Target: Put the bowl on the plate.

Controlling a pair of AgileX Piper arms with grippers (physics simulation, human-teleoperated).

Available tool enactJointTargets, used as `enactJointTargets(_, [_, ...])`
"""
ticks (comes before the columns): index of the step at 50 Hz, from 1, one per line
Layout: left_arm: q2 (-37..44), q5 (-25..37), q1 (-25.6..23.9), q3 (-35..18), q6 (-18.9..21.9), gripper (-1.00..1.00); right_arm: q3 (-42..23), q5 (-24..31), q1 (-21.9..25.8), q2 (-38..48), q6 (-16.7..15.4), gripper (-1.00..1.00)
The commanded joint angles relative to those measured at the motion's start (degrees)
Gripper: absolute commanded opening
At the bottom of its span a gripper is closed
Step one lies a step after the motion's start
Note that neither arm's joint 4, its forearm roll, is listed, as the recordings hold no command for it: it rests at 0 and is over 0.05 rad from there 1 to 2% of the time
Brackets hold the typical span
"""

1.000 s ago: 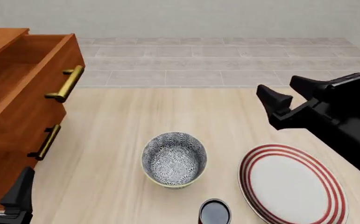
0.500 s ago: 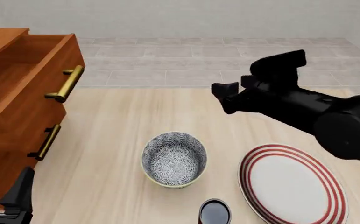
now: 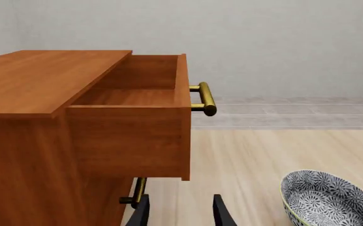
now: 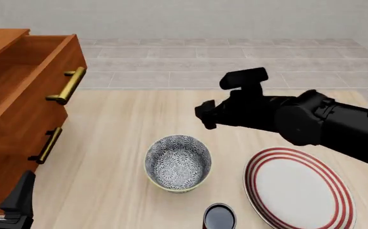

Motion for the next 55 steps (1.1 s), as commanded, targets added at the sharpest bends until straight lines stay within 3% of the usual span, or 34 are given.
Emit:
enactJointTargets(1, [0.0,0.0,0.0,0.0,0.0,1.0,-1.18,2.0,-0.63,5.24,-0.1,1.0])
enactJointTargets(13, [0.0,0.0,0.0,0.0,0.0,1.0,0.75,1.24,-1.26,8.01,0.18,1.0])
enactJointTargets(15, [0.0,0.0,0.0,0.0,0.0,1.0,0.37,1.39,-2.26,9.21,-0.91,1.0])
enactJointTargets(32, [0.0,0.0,0.0,0.0,0.0,1.0,3.96,-2.69,-0.56,12.18,2.22,1.0])
enactJointTargets(55, [0.0,0.0,0.0,0.0,0.0,1.0,5.98,-5.88,0.51,16.06,3.63,1.0])
